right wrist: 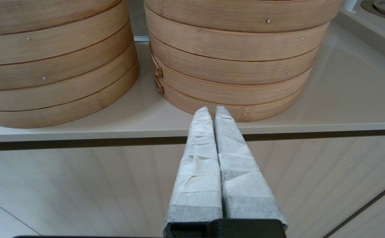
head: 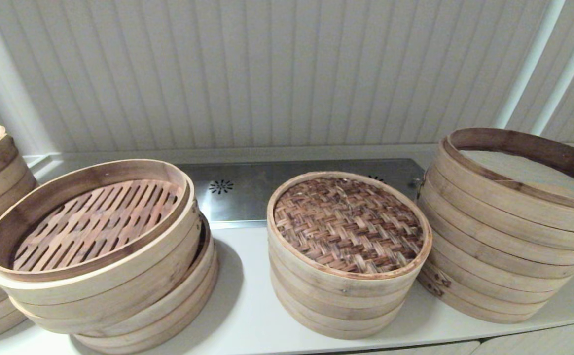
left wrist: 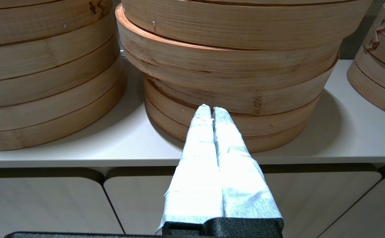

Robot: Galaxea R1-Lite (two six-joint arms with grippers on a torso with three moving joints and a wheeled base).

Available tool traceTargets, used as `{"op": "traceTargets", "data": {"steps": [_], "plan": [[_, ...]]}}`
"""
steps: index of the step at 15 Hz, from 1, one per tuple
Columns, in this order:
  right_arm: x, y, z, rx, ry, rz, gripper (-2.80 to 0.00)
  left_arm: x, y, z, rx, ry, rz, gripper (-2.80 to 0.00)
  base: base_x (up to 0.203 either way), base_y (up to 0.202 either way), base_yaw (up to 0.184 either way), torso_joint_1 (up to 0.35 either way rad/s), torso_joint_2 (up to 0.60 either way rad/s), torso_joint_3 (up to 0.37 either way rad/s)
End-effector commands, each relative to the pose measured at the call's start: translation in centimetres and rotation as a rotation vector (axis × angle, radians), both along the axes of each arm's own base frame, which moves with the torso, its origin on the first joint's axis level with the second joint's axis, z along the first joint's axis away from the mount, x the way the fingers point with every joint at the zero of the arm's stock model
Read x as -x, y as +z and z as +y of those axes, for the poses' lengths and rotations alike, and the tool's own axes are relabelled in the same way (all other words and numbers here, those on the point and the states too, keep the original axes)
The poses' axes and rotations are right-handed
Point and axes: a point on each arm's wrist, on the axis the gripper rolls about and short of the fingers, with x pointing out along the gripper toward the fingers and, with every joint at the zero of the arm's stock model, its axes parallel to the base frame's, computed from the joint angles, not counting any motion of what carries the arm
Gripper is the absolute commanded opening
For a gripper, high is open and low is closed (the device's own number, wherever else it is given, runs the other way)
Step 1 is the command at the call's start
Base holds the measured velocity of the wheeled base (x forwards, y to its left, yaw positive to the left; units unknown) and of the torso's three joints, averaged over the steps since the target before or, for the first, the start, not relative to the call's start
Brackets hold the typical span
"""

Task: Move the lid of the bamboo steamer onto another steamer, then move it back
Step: Pick up the steamer

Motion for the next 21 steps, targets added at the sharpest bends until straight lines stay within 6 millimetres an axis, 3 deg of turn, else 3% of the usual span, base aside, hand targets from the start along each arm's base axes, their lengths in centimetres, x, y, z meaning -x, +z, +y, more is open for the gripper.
{"op": "traceTargets", "data": {"steps": [1,12,16,21], "plan": [[0.0,0.0,0.0,0.0,0.001,0.002,-2.8,0.0,0.0,0.0,0.001,0.0,-0.001,-2.8,0.0,0.0,0.0,0.0,0.0,0.0],[0.4,0.9,0.0,0.024,-0.004,0.004,-2.8,0.0,0.0,0.0,0.001,0.0,0.001,-2.8,0.0,0.0,0.0,0.0,0.0,0.0],[1.3,5.5,0.0,0.028,0.01,-0.001,-2.8,0.0,0.0,0.0,0.001,0.0,0.0,-2.8,0.0,0.0,0.0,0.0,0.0,0.0],[-2.0,12.1,0.2,0.022,0.095,0.093,-2.8,0.0,0.0,0.0,0.001,0.0,-0.001,-2.8,0.0,0.0,0.0,0.0,0.0,0.0]]}}
